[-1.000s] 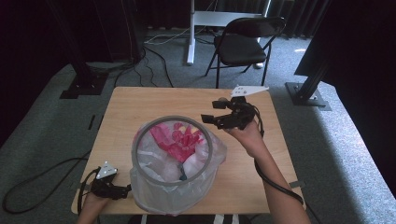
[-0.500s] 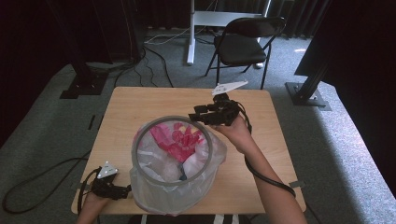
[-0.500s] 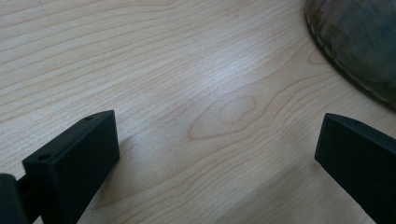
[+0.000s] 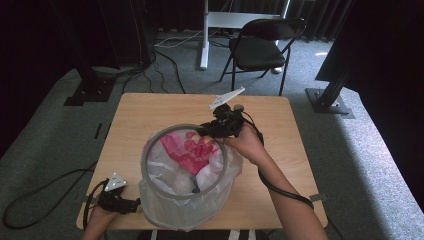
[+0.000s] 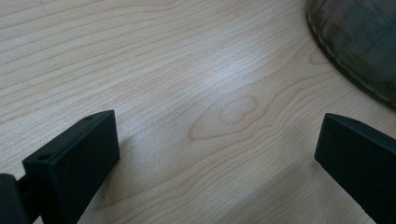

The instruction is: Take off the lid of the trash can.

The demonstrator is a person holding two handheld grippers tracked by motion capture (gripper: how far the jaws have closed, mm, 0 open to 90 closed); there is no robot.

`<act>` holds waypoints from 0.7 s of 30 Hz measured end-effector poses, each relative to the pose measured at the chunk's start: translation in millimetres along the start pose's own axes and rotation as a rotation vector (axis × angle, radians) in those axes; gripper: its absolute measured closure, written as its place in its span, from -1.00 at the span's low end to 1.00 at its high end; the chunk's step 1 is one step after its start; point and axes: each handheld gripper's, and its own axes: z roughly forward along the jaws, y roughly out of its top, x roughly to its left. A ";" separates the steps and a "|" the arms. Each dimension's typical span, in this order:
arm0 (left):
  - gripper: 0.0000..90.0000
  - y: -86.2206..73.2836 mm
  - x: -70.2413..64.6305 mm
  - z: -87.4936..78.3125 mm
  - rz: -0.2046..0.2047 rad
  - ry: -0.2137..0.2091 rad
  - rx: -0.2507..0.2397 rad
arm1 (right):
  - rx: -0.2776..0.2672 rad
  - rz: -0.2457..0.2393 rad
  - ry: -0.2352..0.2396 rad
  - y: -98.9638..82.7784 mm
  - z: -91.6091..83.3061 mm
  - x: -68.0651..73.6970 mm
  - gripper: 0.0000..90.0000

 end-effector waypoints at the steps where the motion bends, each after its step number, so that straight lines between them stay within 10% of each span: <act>1: -1.00 0.0 -0.1 0.0 0.000 0.000 0.001 | 0.008 0.000 0.001 0.4 0.1 0.9 0.76; 21: -1.00 0.2 -0.8 0.3 0.007 0.005 0.005 | -0.042 -0.007 -0.039 7.7 -11.6 6.3 0.80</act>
